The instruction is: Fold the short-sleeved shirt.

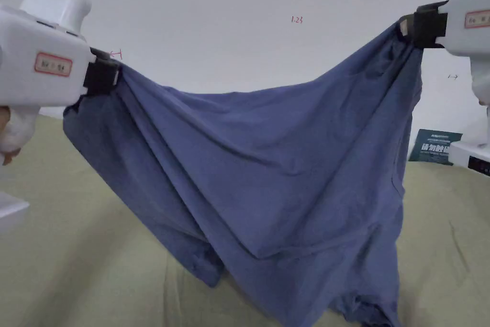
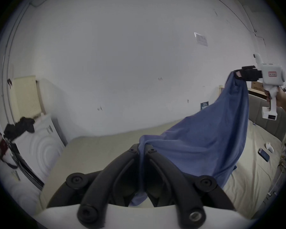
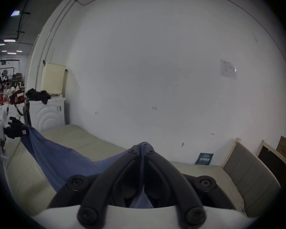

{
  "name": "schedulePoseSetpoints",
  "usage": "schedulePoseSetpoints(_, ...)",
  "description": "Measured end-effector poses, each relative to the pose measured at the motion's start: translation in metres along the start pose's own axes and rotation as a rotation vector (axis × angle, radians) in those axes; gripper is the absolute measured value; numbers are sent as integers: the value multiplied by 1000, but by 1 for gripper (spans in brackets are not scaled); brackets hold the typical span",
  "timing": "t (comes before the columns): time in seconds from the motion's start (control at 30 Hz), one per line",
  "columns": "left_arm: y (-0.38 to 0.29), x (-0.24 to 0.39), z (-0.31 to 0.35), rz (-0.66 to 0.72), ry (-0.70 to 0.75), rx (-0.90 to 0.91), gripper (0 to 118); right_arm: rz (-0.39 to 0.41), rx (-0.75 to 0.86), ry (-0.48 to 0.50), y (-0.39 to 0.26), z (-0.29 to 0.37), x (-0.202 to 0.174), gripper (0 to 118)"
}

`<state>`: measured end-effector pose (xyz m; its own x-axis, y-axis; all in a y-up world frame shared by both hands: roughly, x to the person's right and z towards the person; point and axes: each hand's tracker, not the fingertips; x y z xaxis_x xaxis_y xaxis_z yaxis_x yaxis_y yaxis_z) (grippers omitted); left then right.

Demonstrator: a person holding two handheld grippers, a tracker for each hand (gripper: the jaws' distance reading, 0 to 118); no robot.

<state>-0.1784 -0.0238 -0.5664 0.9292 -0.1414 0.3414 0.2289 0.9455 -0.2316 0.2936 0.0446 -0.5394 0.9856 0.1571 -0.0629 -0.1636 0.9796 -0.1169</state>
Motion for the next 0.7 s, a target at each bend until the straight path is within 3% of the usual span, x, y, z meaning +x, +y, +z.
schedulePoseSetpoints(0.27,80,-32,-43,8,58,1,4,-41,43,-96,53,-24,27,4)
schedulePoseSetpoints(0.43,108,-45,-79,66,88,28,4,-114,82,-189,67,-54,44,4)
schedulePoseSetpoints(0.57,120,-42,-104,32,120,37,4,-56,125,-236,79,-88,51,4)
schedulePoseSetpoints(0.7,135,-44,-131,11,179,60,4,-71,196,-252,96,-107,53,4)
